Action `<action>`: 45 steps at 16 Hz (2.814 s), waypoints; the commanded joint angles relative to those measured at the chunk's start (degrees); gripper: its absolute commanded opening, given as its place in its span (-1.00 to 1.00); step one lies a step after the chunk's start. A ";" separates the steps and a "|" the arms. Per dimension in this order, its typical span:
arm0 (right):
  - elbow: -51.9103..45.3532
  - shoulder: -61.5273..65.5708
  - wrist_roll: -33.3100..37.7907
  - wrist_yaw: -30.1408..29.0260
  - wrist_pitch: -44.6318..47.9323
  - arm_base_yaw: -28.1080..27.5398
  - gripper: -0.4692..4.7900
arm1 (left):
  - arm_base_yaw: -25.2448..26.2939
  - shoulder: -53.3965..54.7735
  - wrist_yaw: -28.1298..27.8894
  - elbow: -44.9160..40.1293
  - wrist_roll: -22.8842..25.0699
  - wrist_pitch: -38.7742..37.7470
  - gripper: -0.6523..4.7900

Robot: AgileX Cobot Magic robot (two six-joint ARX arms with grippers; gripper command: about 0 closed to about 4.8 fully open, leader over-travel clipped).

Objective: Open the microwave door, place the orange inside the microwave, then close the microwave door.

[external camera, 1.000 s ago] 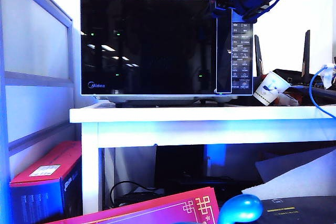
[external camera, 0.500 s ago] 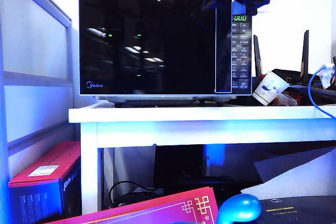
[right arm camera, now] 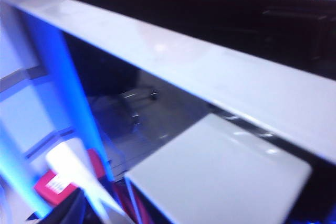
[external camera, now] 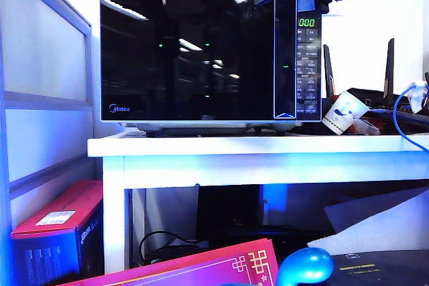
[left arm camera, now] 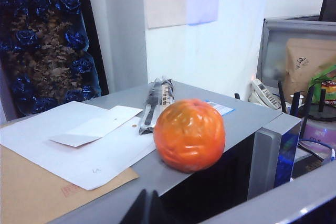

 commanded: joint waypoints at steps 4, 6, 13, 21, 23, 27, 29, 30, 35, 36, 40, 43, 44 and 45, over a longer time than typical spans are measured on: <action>1.53 -4.94 -1.07 -6.88 8.74 0.96 0.37 | 0.00 -0.31 -0.13 0.13 -0.22 0.52 -0.78; 1.55 -6.01 -1.07 -8.11 8.41 0.96 0.38 | 0.00 -0.31 -0.13 0.13 -0.22 0.50 -0.78; 1.55 -6.75 0.66 -17.11 7.39 0.96 0.37 | 0.00 -0.31 -0.13 0.13 -0.20 0.50 -0.78; 1.90 -10.05 2.43 -24.65 3.61 0.96 0.38 | 0.00 -0.31 0.31 0.13 -0.22 0.50 -0.78; 1.92 -10.95 2.45 -25.59 2.51 0.96 0.38 | 0.00 -0.28 0.28 0.13 -0.22 0.50 -0.78; 2.05 -12.37 5.25 -28.98 2.40 0.96 0.37 | -0.33 -0.26 0.52 0.11 -0.22 0.52 -0.78; 2.05 -12.44 6.51 -30.42 2.38 0.96 0.37 | -0.35 -0.26 2.08 0.11 -0.24 0.39 -0.78; 2.05 -12.52 6.49 -30.38 2.38 0.96 0.37 | -0.35 -0.22 3.52 0.11 -0.22 0.35 -0.78; 2.10 -13.68 6.49 -30.45 1.66 0.96 0.37 | -1.51 1.53 4.33 0.11 -0.20 -0.66 -0.78; 2.10 -13.68 6.49 -30.45 1.53 0.96 0.37 | -1.53 1.77 4.33 0.11 -0.20 -0.68 -0.78; 2.10 -14.01 6.49 -31.58 1.51 0.96 0.37 | -1.53 3.43 4.33 0.11 -0.20 -0.66 -0.78; 2.10 -14.01 6.49 -31.71 1.53 0.96 0.37 | -1.62 4.35 4.33 0.11 -0.22 -0.11 -0.78; 2.10 -14.01 6.49 -31.74 1.51 0.96 0.37 | -1.62 4.90 4.33 0.11 -0.22 0.09 -0.78; 2.10 -14.01 6.49 -31.74 1.49 0.96 0.37 | -1.62 5.38 4.35 0.11 -0.24 0.04 -0.78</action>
